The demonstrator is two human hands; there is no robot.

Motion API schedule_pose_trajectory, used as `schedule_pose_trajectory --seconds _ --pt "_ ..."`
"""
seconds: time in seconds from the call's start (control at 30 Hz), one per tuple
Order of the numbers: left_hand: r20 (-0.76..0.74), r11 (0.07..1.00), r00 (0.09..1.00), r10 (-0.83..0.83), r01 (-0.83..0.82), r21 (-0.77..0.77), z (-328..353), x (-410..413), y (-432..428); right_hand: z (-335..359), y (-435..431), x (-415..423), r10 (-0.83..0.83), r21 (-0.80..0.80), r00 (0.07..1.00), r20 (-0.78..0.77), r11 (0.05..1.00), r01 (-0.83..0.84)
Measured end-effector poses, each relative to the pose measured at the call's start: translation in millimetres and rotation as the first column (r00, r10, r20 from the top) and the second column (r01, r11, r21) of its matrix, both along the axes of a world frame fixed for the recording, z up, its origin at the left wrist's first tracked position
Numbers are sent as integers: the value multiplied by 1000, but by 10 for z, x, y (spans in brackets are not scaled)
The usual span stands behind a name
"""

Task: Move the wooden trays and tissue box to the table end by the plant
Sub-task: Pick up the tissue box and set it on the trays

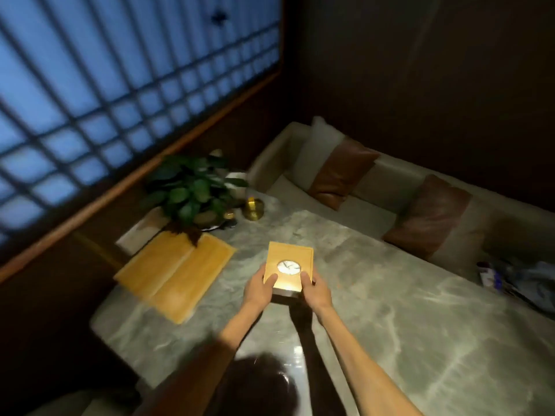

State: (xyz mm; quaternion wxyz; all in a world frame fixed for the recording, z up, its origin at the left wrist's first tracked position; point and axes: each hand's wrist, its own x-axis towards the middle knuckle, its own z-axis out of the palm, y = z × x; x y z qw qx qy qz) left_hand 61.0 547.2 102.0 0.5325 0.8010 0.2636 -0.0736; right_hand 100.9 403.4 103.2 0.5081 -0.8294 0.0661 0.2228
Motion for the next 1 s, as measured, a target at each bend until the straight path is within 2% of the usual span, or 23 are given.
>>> schedule_pose_trajectory --seconds 0.1,0.23,0.4,0.53,0.67,1.0 --pt "20 986 986 164 -165 23 77 -427 996 34 1108 -138 169 24 986 0 985 -169" --pt "23 910 913 407 -408 77 -30 -1171 2144 -71 2500 -538 379 43 925 -30 925 -378" --pt "-32 771 774 633 -633 -67 -289 -1928 2814 -388 3505 -1058 589 11 801 -108 807 -591" --pt "-98 708 713 694 -701 -88 -601 -2309 2962 -614 3864 -1310 680 -49 718 -153 720 -692" --pt "-196 655 663 723 -747 -112 -825 -2403 3061 -755 4011 -1430 726 -102 673 -139 666 -739" --pt "-241 598 608 756 -792 -123 -1118 -2310 3191 -969 4269 -1382 711 -148 691 -127 676 -722"
